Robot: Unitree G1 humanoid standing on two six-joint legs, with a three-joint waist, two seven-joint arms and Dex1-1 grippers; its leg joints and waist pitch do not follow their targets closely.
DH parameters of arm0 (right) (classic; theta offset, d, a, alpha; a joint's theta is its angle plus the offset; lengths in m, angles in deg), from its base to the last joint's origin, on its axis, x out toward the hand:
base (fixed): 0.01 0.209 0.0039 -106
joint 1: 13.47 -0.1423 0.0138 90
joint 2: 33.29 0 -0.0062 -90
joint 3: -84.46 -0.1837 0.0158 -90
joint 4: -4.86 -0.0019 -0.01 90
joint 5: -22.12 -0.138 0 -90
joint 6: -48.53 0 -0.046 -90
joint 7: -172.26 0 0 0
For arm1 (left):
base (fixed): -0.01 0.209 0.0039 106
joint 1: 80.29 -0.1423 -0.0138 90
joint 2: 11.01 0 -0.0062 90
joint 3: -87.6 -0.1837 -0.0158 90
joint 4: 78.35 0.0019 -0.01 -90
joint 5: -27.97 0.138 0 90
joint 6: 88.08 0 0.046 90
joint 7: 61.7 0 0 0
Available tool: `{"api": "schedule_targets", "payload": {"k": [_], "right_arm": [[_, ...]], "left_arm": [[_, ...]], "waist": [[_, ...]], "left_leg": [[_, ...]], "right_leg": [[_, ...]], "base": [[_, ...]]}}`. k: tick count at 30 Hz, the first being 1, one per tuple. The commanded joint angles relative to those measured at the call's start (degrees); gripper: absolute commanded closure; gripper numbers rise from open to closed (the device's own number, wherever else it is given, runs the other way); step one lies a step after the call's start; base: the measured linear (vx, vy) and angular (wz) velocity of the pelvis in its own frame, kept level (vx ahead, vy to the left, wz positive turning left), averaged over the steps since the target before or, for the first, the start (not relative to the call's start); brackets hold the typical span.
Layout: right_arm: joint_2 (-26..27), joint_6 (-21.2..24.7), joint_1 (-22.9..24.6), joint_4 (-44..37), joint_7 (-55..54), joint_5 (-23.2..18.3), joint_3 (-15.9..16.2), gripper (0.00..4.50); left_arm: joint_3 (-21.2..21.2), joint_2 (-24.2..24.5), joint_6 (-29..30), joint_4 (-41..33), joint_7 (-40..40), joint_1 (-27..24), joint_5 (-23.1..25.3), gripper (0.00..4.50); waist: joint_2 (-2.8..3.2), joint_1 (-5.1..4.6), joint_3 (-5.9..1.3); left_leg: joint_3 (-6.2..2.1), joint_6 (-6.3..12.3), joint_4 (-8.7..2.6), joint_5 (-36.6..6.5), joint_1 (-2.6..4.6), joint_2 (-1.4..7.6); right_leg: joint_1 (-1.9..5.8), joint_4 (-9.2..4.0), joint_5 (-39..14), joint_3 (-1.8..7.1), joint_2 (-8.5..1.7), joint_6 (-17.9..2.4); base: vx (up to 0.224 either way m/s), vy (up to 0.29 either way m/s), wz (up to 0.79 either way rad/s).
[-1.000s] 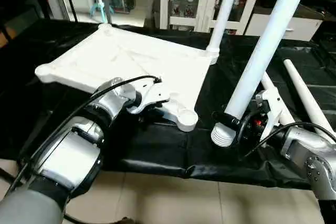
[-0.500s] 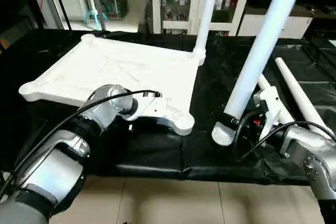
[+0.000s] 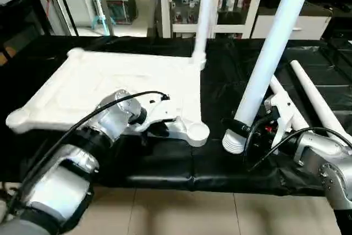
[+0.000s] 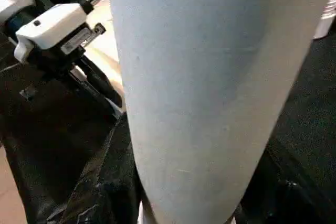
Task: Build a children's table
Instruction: Pick table leg
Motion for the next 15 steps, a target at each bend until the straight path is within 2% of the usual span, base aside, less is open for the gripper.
{"api": "schedule_targets", "payload": {"k": [1, 3, 6, 7, 8, 9, 11, 13, 15], "right_arm": [[-0.52, -1.20, -0.60, 0.06, 0.24, -0.05, -0.83, 2.63], [-0.07, -1.10, -0.82, 0.41, -0.40, 0.21, -0.80, 2.63], [0.76, -0.96, -1.19, 1.32, -2.18, 0.78, -1.23, 2.63], [1.06, -1.27, -1.33, 1.75, -2.87, 1.12, -1.39, 2.63], [1.08, -1.31, -1.34, 1.79, -2.93, 1.16, -1.41, 2.63], [1.78, -1.11, -1.57, 2.27, -4.41, 1.36, -1.85, 2.63], [2.90, -1.24, -1.86, 2.87, -6.43, 1.64, -2.59, 2.63], [3.04, -1.29, -1.87, 2.92, -6.70, 1.67, -2.72, 2.63], [3.83, -1.74, -2.26, 3.60, -8.60, 1.87, -3.73, 2.63]], "left_arm": [[2.52, -1.30, 6.32, 1.84, 6.04, -2.73, -1.67, 4.38], [4.45, -2.17, 3.08, -0.29, 8.77, -3.88, -3.05, 4.38], [4.13, -2.19, -0.41, -3.80, 9.95, -5.82, -2.60, 4.46], [3.40, -1.88, -4.27, -5.17, 9.41, -6.79, -2.51, 4.46], [3.34, -1.86, -4.63, -5.37, 9.33, -6.91, -2.50, 4.46], [2.66, -1.58, -6.07, -7.57, 8.56, -8.22, -2.29, 4.46], [1.11, -0.70, -8.44, -11.08, 6.98, -10.14, -1.85, 4.46], [0.63, -0.39, -9.93, -11.56, 6.26, -10.48, -1.99, 4.46], [-0.35, 0.57, -14.45, -13.02, 5.78, -11.64, -2.24, 4.46]], "waist": [[-1.65, 0.17, -2.24], [-2.03, -0.02, -2.24], [-1.97, -0.34, -2.50], [-2.02, -0.88, -2.45], [-2.02, -0.77, -2.55], [-2.19, -0.79, -2.69], [-1.96, -0.76, -2.79], [-1.92, -0.69, -2.84], [-1.97, -0.57, -2.87]], "left_leg": [[-0.61, 2.59, -3.96, -14.78, 0.09, 1.15], [-0.74, 2.81, -4.07, -14.50, -0.46, 1.03], [-1.15, 2.63, -4.32, -14.03, -0.77, 1.24], [-1.07, 2.72, -4.40, -14.15, -0.95, 1.22], [-1.07, 2.67, -4.36, -14.19, -0.67, 1.31], [-0.90, 2.87, -4.18, -13.16, -0.61, 1.36], [-0.78, 3.15, -4.13, -10.95, -0.69, 1.57], [-0.73, 3.23, -4.03, -10.56, -0.65, 1.54], [-0.59, 3.64, -3.91, -8.56, -0.74, 1.54]], "right_leg": [[1.94, -6.23, -27.57, 2.00, -3.65, -7.64], [2.16, -6.31, -28.00, 1.87, -3.59, -6.57], [2.25, -6.20, -27.10, 1.84, -3.78, -5.81], [2.10, -6.20, -24.79, 1.80, -3.46, -6.07], [1.97, -6.14, -23.96, 1.86, -3.51, -6.40], [1.92, -5.81, -20.85, 2.10, -3.51, -7.44], [1.97, -5.02, -14.61, 2.26, -3.43, -9.71], [1.95, -4.89, -13.52, 2.27, -3.40, -10.04], [2.14, -4.41, -9.67, 2.35, -3.38, -11.14]], "base": [[0.000, 0.000, 0.00], [0.000, 0.000, 0.00], [0.000, 0.000, 0.00], [0.000, 0.000, 0.00], [0.000, 0.000, 0.00], [0.000, 0.000, 0.00], [0.000, 0.000, 0.00], [0.000, 0.000, 0.00], [0.000, 0.000, 0.00]]}}
